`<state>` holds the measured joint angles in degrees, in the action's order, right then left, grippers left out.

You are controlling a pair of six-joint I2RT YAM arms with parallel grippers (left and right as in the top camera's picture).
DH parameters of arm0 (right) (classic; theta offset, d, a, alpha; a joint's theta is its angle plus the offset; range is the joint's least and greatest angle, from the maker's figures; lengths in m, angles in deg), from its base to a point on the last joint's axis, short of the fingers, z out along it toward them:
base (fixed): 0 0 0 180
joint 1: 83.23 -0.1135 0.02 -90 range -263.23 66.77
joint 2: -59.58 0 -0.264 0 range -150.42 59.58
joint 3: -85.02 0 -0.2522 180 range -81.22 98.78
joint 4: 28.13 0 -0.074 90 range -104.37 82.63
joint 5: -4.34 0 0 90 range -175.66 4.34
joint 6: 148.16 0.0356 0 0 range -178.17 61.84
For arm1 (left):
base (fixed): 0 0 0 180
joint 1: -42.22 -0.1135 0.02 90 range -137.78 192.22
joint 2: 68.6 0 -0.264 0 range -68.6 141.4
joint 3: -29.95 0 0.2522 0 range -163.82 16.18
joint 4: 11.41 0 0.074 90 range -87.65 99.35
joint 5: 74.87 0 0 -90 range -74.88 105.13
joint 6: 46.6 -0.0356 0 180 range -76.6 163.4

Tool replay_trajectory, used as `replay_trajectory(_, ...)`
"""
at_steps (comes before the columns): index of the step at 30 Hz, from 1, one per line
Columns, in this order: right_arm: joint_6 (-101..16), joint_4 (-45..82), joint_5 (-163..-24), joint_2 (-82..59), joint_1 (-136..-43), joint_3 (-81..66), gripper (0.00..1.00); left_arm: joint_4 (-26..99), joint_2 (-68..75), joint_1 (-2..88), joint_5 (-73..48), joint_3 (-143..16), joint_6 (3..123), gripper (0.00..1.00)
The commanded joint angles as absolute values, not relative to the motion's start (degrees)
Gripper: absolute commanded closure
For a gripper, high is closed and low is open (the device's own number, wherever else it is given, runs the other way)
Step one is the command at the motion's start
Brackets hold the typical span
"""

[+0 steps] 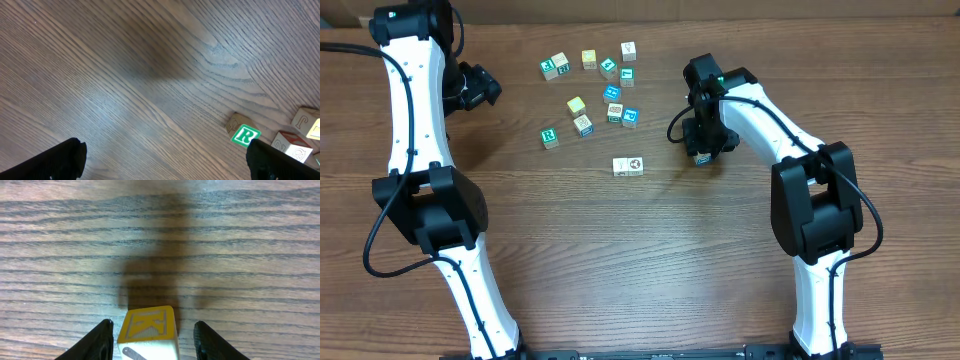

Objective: Form a horizontal line
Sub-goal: 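Grasp the yellow-topped K block with the right gripper, then carry the K block left and lower it beside the soccer-ball block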

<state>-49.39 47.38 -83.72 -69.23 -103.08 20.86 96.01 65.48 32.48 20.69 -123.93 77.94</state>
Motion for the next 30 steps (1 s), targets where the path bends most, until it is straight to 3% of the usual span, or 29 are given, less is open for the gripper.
replay_trajectory(1,-49.63,47.97,-83.13,-68.69,-102.75,22.79,0.57,96.12,65.13,32.87,20.82,-123.8,78.12,0.0)
replay_trajectory(5,-49.61,48.74,-83.15,-68.69,-102.78,22.79,0.7,96.12,65.13,32.87,20.82,-123.78,78.12,0.0)
replay_trajectory(8,-49.56,49.59,-83.18,-68.69,-102.78,22.79,0.74,96.12,65.13,32.87,20.82,-123.8,78.12,0.0)
replay_trajectory(20,-43.64,52.1,-93.38,-68.69,-104.13,22.81,0.76,96.12,65.13,32.87,20.82,-123.8,78.12,0.0)
replay_trajectory(30,-32.47,49.5,-91.55,-68.69,-109.77,22.79,0.77,96.12,65.13,32.87,20.82,-123.8,78.12,0.0)
